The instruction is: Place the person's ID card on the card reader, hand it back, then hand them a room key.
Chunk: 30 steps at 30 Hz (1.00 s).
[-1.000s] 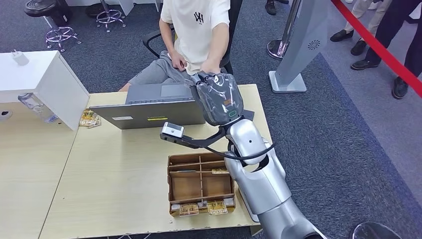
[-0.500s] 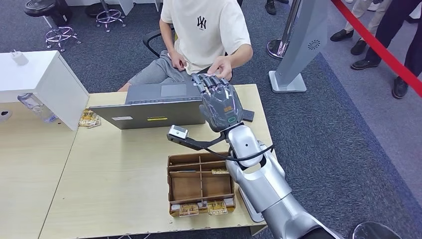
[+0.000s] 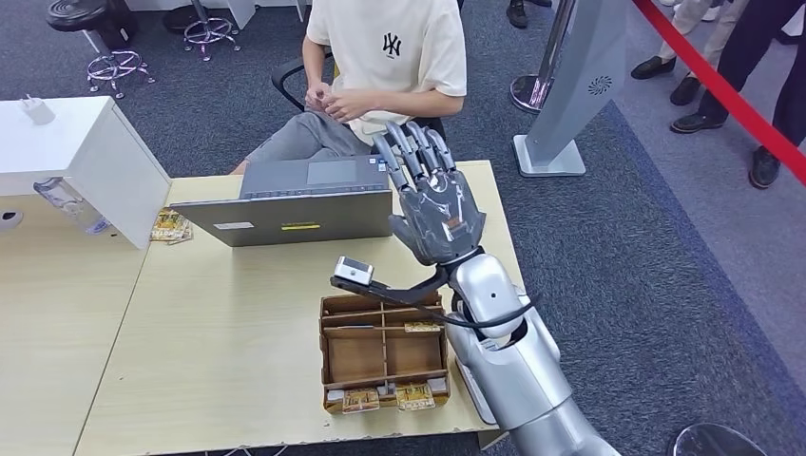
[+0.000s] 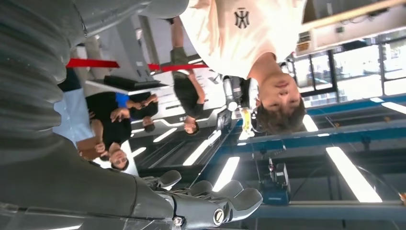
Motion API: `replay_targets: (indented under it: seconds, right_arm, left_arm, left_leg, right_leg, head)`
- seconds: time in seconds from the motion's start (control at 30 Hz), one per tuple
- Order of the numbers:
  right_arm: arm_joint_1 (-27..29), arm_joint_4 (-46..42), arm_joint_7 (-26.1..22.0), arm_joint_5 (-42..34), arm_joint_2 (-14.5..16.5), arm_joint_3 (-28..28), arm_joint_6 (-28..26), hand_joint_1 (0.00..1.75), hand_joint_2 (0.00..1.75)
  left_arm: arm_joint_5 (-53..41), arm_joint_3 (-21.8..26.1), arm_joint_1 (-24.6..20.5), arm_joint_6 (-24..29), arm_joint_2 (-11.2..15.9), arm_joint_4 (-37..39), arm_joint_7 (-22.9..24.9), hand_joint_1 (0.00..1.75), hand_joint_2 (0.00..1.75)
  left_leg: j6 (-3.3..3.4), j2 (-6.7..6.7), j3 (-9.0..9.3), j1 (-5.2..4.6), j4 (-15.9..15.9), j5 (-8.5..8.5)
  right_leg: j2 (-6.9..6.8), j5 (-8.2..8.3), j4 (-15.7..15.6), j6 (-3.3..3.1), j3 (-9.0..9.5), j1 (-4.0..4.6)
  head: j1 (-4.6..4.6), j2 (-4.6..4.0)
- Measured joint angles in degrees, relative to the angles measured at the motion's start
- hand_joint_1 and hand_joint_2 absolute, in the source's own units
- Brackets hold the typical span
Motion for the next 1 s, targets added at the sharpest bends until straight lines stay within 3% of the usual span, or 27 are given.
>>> replay_targets:
  seconds: [0.27,0.5,0.73,1.0]
  right_arm:
    - [8.9,-12.3,-6.0,-8.8,1.0,-1.0,2.3,0.0,1.75]
    - [15.6,-18.9,-8.3,-13.9,1.0,-0.7,2.4,0.0,1.75]
    - [23.6,-26.3,-12.3,-24.9,1.0,-0.4,7.4,0.0,1.75]
    - [29.0,-29.2,-13.1,-21.4,1.0,-0.6,8.6,0.0,1.75]
  left_arm:
    - [0.1,0.0,0.0,0.5,-0.2,0.0,0.0,0.0,0.0]
    - [0.2,0.1,0.0,1.1,-0.5,0.0,-0.3,0.0,0.0]
    - [0.2,1.5,0.0,1.6,-0.6,0.0,-0.5,0.0,0.0]
    - [0.2,3.3,0.0,2.1,-1.0,0.0,-0.9,0.0,0.0]
  left_leg:
    - [0.0,0.01,-0.01,0.0,0.0,-0.01]
    - [0.0,0.0,0.0,0.0,0.0,-0.01]
    - [-0.01,0.01,-0.01,0.0,0.0,-0.05]
    - [-0.01,0.01,0.0,0.0,0.0,-0.05]
  right_leg:
    - [0.0,-0.01,0.0,0.0,-0.01,0.0]
    - [-0.02,-0.01,0.0,0.0,0.0,0.0]
    - [-0.02,-0.05,0.0,-0.04,-0.01,0.0]
    - [-0.02,-0.05,0.0,-0.05,0.0,0.0]
  head:
    - [0.0,0.0]
    - [0.01,0.0]
    - [0.0,0.0]
    - [0.0,0.0]
